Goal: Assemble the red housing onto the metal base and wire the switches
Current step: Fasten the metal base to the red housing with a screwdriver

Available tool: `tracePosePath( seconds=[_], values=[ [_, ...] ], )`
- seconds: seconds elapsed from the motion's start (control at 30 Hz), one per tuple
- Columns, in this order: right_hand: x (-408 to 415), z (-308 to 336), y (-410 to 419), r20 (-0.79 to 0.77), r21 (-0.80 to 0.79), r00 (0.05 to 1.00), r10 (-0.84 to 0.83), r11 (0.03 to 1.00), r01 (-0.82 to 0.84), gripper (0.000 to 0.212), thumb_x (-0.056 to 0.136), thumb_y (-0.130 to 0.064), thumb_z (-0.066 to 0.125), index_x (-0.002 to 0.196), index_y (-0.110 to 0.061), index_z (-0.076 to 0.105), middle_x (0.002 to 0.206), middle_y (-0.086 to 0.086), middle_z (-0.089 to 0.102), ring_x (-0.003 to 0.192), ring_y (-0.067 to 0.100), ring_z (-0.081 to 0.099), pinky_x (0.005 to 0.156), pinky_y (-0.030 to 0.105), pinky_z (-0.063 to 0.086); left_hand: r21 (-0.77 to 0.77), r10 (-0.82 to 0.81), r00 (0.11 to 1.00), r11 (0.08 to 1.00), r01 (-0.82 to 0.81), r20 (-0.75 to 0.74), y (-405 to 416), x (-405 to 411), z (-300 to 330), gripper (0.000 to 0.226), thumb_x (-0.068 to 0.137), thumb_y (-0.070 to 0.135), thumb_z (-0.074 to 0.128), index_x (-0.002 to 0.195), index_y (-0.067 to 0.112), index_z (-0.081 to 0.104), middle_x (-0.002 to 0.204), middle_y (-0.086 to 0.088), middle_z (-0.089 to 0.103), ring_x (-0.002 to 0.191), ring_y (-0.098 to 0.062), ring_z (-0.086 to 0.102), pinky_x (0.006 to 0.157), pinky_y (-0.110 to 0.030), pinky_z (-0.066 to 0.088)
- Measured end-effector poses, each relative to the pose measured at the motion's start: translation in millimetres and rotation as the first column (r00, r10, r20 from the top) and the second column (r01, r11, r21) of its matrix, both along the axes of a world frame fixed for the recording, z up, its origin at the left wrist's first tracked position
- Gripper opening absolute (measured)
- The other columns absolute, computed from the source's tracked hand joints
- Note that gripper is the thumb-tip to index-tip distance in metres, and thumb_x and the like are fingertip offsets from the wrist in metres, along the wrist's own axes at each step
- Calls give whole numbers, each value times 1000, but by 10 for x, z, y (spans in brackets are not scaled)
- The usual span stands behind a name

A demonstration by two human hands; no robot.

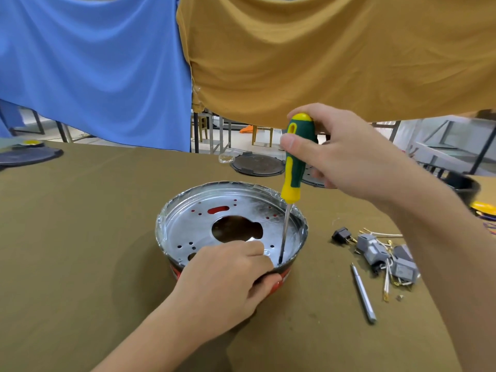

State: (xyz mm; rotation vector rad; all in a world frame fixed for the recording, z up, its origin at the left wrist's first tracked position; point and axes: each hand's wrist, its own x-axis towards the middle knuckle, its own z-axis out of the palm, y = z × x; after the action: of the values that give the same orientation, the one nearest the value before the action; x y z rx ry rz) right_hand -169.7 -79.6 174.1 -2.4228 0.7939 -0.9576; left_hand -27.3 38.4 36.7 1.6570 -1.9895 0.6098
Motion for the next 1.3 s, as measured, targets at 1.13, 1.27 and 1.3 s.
tracePosePath(
  seconds=[1.13,1.27,1.3],
  values=[
    [83,-36,60,122,179,983,138,971,-158,9,100,-27,55,108,-24,57,80,1,62,48,7,50,44,22,41,-19,20,999,1000,-19,41,-1,-7,12,35,90,45,45,63,29,59,65,13,45,52,-3,42,37,-18,28],
    [95,-35,52,148,134,986,78,986,-98,11,94,-29,64,104,-26,60,95,10,67,54,6,52,48,19,40,-6,22,999,1000,-22,46,-1,3,11,34,90,45,45,64,28,60,65,13,45,53,-4,43,40,-15,22],
    [105,-40,46,141,108,990,28,993,-44,12,93,-33,65,102,-27,59,96,6,68,63,8,56,54,23,39,-4,27,999,1000,-26,45,4,3,11,34,90,45,45,64,28,59,65,13,44,52,-4,43,41,-14,19]
  ],
)
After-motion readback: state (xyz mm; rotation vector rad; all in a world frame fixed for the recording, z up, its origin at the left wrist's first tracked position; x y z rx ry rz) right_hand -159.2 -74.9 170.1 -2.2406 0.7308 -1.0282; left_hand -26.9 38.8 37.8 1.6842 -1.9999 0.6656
